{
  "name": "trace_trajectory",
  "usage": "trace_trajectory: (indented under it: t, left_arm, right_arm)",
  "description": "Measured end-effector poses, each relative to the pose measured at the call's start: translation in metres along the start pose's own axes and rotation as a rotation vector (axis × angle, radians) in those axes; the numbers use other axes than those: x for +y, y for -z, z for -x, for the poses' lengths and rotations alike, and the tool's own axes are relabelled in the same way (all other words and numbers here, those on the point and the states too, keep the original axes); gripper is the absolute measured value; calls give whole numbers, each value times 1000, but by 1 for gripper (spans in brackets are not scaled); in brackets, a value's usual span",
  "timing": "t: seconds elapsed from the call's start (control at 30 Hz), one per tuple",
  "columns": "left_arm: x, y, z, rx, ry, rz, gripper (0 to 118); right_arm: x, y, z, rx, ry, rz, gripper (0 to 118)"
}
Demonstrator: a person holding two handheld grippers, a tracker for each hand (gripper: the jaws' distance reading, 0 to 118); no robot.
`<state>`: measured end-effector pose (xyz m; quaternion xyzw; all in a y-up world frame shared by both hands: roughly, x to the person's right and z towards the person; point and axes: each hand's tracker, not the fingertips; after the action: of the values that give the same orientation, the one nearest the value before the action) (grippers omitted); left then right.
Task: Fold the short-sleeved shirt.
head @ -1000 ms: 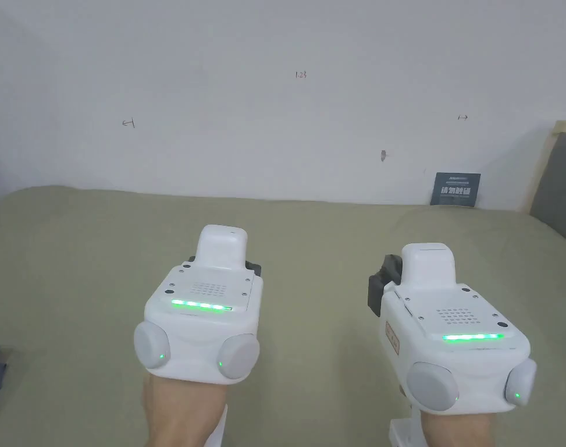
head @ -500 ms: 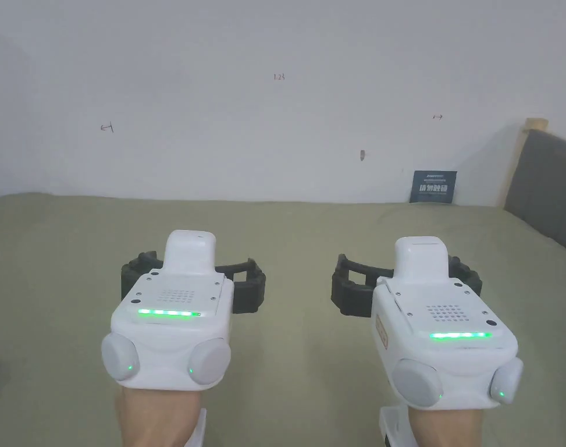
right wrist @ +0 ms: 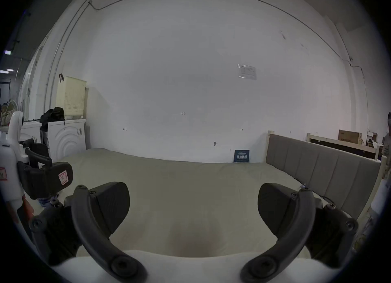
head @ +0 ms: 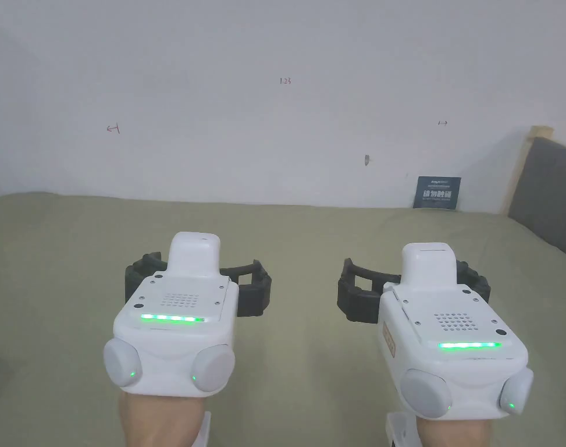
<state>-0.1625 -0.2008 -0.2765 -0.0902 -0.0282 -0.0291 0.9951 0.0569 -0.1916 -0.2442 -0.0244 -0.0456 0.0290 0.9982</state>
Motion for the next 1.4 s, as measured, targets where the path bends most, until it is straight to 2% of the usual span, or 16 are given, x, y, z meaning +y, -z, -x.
trace_trajectory:
  t: [0.27,0.37,0.43,0.5,0.57,0.6,0.67,0.7,0.8,0.9,1.17,1.4]
  left_arm:
    - [-1,-5,1,-3,-8,2,118]
    - [-1,-10,3,-3,-14,-8,118]
    - [-1,-10,4,0,-12,-8,118]
    - [0,-9,4,-9,-11,11,118]
    - [0,-10,4,-14,-6,16,118]
    - [0,-11,4,-16,-1,18,118]
    - [0,-12,4,-17,7,22,118]
    - [0,-13,4,-19,9,22,118]
    - [2,-13,4,-24,8,22,118]
    - [4,-13,5,-24,4,19,118]
    - [7,-13,6,-19,-13,35,118]
    - [3,-13,6,-36,-29,55,118]
  right_arm:
    - [1,-5,2,9,9,2,118]
    - [2,-6,5,-1,-12,7,118]
    - [4,-6,9,-30,-53,3,118]
    - [9,-5,9,-6,-21,76,118]
    - [13,-8,6,18,16,78,118]
    - [14,-10,6,8,25,58,118]
    - [15,-14,14,-105,0,16,118]
    - [15,-15,16,-129,-19,-3,118]
    - [19,-16,11,17,15,34,118]
    - [19,-17,16,-20,-39,14,118]
    - [20,-14,11,17,-65,34,118]
    - [19,-12,7,11,1,114,118]
